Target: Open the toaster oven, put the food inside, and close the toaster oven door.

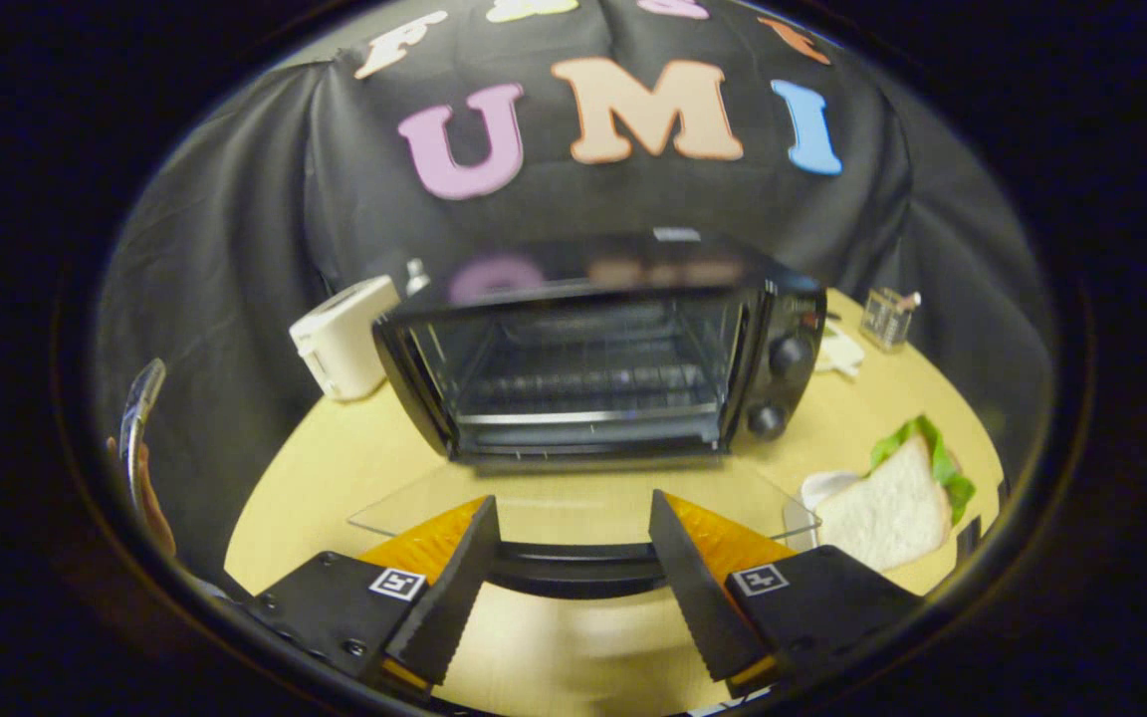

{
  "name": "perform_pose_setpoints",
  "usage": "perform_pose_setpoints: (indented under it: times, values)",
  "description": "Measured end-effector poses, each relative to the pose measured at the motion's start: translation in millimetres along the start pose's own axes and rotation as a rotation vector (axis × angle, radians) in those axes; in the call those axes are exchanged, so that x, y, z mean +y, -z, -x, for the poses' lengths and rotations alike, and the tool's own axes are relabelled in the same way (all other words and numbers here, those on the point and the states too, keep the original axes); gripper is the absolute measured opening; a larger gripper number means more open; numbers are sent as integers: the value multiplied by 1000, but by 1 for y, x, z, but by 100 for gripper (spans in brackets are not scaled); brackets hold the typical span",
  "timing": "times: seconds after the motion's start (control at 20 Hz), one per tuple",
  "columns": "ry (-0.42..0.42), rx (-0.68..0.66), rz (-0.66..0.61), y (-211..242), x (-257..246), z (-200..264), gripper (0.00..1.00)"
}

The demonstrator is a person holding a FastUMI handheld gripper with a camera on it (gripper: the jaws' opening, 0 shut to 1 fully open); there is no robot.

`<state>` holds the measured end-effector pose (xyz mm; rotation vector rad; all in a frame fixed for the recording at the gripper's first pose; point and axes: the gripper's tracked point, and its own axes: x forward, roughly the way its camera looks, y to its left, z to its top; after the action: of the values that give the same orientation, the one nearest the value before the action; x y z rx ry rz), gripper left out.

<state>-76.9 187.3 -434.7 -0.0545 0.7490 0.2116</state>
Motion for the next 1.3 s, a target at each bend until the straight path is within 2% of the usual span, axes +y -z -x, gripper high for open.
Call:
perform_pose_setpoints:
  times: [0.2,0.4,0.8,0.9,1.0,1.2,1.3]
  values:
    - [7,160,25,50,-2,-19,92]
    - [4,118,117,53,-1,-22,91]
    - [-11,110,121,49,0,-24,92]
    - [-18,126,125,45,1,-22,91]
    - [-58,153,96,33,7,-9,91]
    - [-167,131,87,-33,2,54,92]
    - [-173,173,137,-52,-25,83,91]
